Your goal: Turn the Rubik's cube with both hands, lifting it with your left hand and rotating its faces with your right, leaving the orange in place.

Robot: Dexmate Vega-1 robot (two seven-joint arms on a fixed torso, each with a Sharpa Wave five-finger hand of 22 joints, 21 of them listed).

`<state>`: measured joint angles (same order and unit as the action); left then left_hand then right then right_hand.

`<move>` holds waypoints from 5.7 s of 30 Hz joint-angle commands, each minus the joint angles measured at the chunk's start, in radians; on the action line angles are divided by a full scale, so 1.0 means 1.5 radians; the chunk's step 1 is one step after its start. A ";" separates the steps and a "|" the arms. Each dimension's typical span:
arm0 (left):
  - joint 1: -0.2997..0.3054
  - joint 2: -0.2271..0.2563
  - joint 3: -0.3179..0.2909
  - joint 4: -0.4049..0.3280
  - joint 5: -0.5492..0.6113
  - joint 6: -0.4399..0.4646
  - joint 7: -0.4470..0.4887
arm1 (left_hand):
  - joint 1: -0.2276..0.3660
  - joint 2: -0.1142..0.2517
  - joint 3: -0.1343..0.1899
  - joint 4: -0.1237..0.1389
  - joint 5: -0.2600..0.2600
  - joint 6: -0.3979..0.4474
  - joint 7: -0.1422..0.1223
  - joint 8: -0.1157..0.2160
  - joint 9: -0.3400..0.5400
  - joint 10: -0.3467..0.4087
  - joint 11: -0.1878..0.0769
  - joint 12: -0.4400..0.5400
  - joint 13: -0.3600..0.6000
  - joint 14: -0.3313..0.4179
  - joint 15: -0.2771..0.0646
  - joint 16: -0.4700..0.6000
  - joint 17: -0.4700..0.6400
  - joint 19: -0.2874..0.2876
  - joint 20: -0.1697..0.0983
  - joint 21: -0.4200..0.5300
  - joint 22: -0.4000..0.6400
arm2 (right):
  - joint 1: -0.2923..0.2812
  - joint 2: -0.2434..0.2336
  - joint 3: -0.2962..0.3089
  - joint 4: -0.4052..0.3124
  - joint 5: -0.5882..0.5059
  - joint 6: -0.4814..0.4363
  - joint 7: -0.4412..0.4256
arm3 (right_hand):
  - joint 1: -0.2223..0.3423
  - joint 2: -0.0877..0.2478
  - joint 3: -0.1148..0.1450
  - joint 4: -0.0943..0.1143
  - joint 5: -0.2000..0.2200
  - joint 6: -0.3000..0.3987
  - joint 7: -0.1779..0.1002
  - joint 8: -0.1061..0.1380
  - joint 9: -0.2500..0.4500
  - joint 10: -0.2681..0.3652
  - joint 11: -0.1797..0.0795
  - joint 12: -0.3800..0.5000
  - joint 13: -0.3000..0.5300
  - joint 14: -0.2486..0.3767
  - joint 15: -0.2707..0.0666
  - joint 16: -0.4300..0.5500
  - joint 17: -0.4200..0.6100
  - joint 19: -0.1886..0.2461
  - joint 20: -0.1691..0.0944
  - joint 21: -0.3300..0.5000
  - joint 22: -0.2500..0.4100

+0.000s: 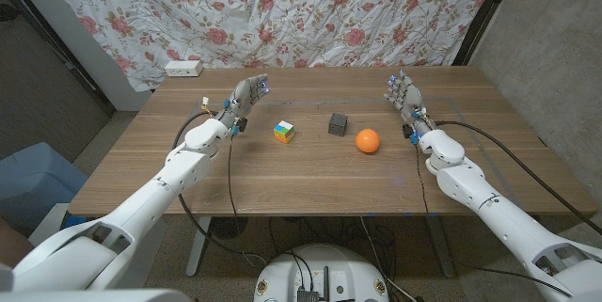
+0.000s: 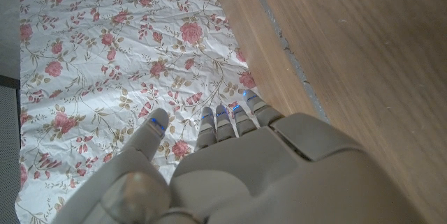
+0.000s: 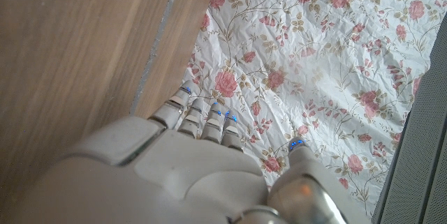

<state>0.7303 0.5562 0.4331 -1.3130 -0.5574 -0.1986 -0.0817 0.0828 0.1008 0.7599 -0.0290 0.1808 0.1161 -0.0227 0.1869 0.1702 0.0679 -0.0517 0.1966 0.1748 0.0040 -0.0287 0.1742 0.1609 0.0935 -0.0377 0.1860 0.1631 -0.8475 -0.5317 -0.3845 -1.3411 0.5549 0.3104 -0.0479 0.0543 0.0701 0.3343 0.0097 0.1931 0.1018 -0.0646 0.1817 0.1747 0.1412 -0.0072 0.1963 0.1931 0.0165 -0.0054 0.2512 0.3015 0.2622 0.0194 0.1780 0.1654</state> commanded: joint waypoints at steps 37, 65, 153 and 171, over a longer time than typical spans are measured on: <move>-0.042 0.248 0.021 -0.186 0.204 0.076 -0.104 | 0.122 -0.041 -0.003 -0.114 -0.002 0.098 -0.062 0.020 0.003 0.080 -0.072 0.011 0.002 0.032 -0.074 0.002 0.003 0.026 -0.036 -0.001 0.001 | -0.048 -0.024 0.003 -0.095 -0.089 -0.030 -0.118 | -0.002 0.008 0.013 -0.005 0.006 0.009 0.000 0.004 0.001 0.005 0.002 0.001 -0.001 0.011 -0.009 -0.010 -0.013 0.000 -0.006 0.006 0.002; -0.086 0.306 0.077 -0.295 0.465 0.114 -0.157 | 0.194 -0.092 0.001 -0.113 0.006 0.116 -0.085 0.019 0.003 0.124 -0.103 0.014 0.003 0.046 -0.074 0.004 0.004 0.036 -0.034 -0.003 0.000 | -0.068 -0.026 0.020 -0.101 -0.068 -0.006 -0.099 | -0.011 0.007 0.011 -0.003 0.004 0.002 0.020 0.001 0.001 0.000 0.008 -0.002 -0.002 0.010 -0.014 -0.015 -0.020 -0.008 -0.024 0.004 0.002; -0.212 0.166 0.250 -0.306 0.926 0.128 -0.424 | 0.364 -0.183 -0.087 -0.101 0.000 -0.005 -0.066 0.002 0.006 0.029 -0.083 -0.009 0.009 -0.061 -0.026 -0.001 0.007 -0.117 0.067 -0.007 0.003 | -0.058 -0.039 0.009 -0.114 -0.077 -0.079 -0.121 | -0.011 0.016 0.012 -0.007 0.004 0.005 0.024 0.002 0.000 0.003 0.009 -0.003 -0.005 0.015 -0.009 -0.016 -0.026 -0.009 -0.019 0.005 0.001; -0.211 0.159 0.263 -0.289 0.969 0.126 -0.385 | 0.400 -0.166 -0.095 -0.102 0.006 0.041 -0.072 0.022 0.007 0.097 -0.096 0.019 0.010 -0.004 -0.038 0.013 0.006 -0.069 0.071 0.007 0.002 | -0.050 -0.039 0.003 -0.112 -0.084 -0.091 -0.127 | -0.012 0.018 0.011 -0.007 0.004 0.008 0.023 0.003 0.000 0.006 0.009 -0.002 -0.005 0.016 -0.010 -0.016 -0.027 -0.009 -0.018 0.006 0.001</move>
<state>0.4124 0.8007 0.8157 -1.7595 0.8561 -0.0080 -0.6987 0.6633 -0.1493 0.6237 -0.1814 0.1855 0.1648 -0.1287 0.2120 0.1796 0.1904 -0.1945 0.2160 0.1839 -0.0188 -0.0299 0.1897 0.1651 -0.0324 0.0709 0.1881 0.1653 -0.9286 -0.5904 -0.3757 -1.5105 0.4366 0.1823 -0.2326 0.0398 0.0845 0.3506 0.0041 0.1931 0.1051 -0.0322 0.1817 0.1724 0.1411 0.0036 0.1923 0.1863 0.0325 -0.0213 0.2234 0.2602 0.2461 -0.0140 0.1813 0.1649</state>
